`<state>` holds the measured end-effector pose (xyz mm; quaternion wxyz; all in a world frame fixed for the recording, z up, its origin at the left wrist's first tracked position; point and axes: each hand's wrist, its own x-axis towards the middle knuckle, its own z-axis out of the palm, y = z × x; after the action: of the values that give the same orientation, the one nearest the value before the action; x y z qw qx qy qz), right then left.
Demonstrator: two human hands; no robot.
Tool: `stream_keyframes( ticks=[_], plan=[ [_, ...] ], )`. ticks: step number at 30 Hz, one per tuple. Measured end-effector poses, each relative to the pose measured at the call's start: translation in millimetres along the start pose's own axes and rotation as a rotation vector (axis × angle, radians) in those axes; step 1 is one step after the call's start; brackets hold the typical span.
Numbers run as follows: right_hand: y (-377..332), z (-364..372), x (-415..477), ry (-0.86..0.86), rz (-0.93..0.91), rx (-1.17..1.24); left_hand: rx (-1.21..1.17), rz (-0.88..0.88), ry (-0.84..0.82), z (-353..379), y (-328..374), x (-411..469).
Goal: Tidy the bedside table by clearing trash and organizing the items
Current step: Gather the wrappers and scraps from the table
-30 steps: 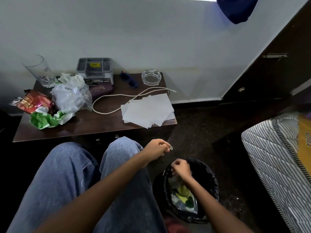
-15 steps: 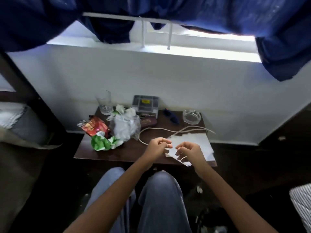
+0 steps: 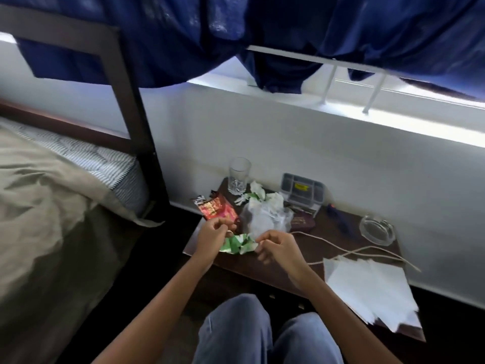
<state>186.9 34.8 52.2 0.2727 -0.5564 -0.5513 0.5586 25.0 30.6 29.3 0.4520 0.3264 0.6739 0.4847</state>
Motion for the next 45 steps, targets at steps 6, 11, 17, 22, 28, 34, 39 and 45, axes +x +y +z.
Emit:
stream_keyframes(
  ticks=[6,11,17,22,28,34,39,45],
  plan=[
    [8.2,22.7,13.5,-0.041,0.027,-0.035,0.308,-0.021,0.076,-27.1,-39.3,35.0],
    [21.5,27.6,3.8,-0.008,0.082,0.041,0.363,-0.086,0.105,-11.7,-59.4,40.4],
    [39.9,20.7,-16.7,0.041,0.132,0.157,0.39,-0.164,0.18,-9.0,-64.1,45.7],
    [44.2,16.4,-18.1,0.071,0.15,0.143,0.173,-0.164,0.149,-20.1,-70.7,37.5],
    [40.6,25.3,-21.1,0.064,0.142,0.139,-0.043,-0.226,0.063,-36.1,-72.4,26.6],
    [32.1,33.2,-18.3,0.002,0.07,0.213,-0.108,-0.182,-0.082,-37.8,-51.4,-0.6],
    [27.3,41.8,-20.5,-0.04,0.041,0.192,0.102,-0.089,-0.361,-15.4,-41.3,-26.5],
    [43.7,14.3,-33.0,0.138,0.119,0.135,0.313,-0.12,-0.532,-4.8,-37.6,-24.3]
  ],
)
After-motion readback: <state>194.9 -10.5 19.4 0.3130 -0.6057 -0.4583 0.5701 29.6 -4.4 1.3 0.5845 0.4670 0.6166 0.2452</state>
